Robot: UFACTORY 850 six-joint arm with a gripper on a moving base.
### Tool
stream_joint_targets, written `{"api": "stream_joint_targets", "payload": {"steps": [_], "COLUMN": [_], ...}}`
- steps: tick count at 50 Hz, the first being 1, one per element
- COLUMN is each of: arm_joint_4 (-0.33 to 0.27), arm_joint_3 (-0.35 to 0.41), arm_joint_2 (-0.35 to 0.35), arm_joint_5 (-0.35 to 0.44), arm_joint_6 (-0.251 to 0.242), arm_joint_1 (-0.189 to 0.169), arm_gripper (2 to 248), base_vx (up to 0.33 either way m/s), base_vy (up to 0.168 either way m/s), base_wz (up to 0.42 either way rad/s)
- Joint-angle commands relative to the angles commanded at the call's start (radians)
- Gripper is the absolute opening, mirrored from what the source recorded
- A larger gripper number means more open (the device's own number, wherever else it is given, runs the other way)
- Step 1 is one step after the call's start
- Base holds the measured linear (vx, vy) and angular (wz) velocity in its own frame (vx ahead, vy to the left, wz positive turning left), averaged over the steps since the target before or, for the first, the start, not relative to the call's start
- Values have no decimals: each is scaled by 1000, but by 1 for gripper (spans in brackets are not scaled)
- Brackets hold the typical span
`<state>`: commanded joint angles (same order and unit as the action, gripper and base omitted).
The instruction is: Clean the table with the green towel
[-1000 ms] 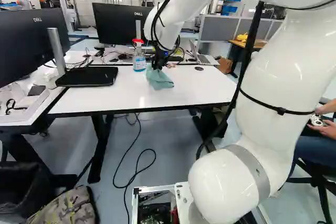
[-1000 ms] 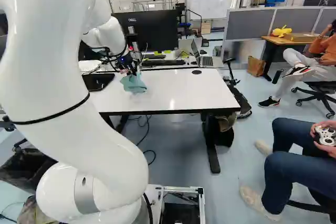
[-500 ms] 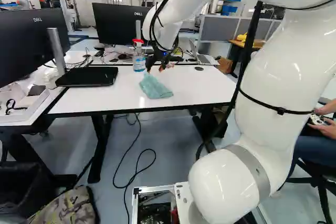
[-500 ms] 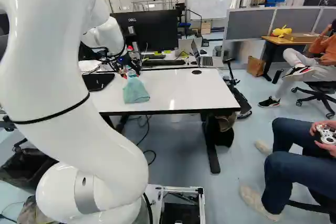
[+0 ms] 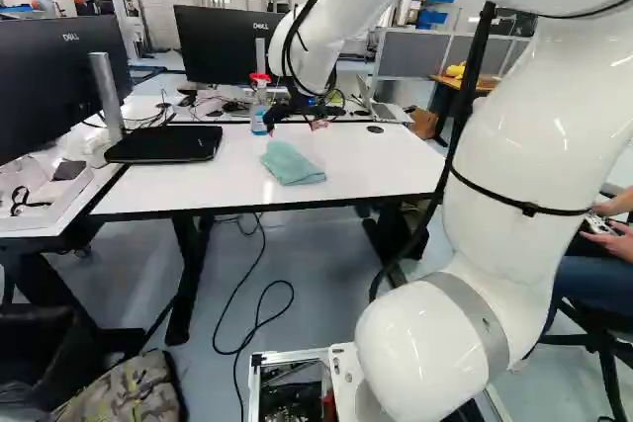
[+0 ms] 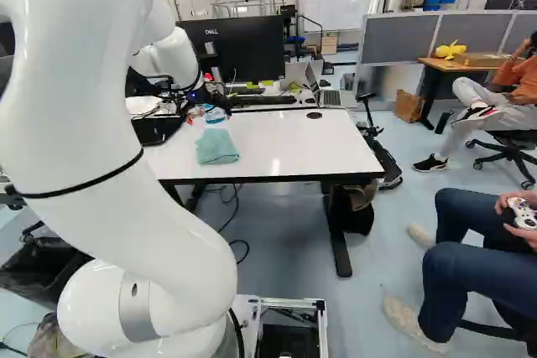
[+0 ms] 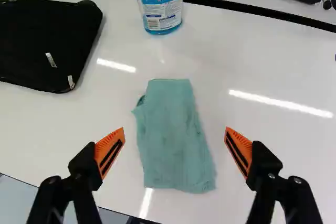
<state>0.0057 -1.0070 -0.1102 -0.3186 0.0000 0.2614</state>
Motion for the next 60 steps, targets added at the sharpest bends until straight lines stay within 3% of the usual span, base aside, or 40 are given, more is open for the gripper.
{"api": "stream_joint_targets", "payload": {"steps": [30, 60], "arm_joint_4": [0, -1], "arm_joint_3": [67, 212], "arm_joint_2": [28, 90], "arm_joint_5": [86, 275], "arm_joint_6": [0, 0], "arm_joint_1": [-19, -60], "arm_gripper": [247, 247], "base_vx": [0, 0], "base_vy": [0, 0], "base_wz": [0, 0]}}
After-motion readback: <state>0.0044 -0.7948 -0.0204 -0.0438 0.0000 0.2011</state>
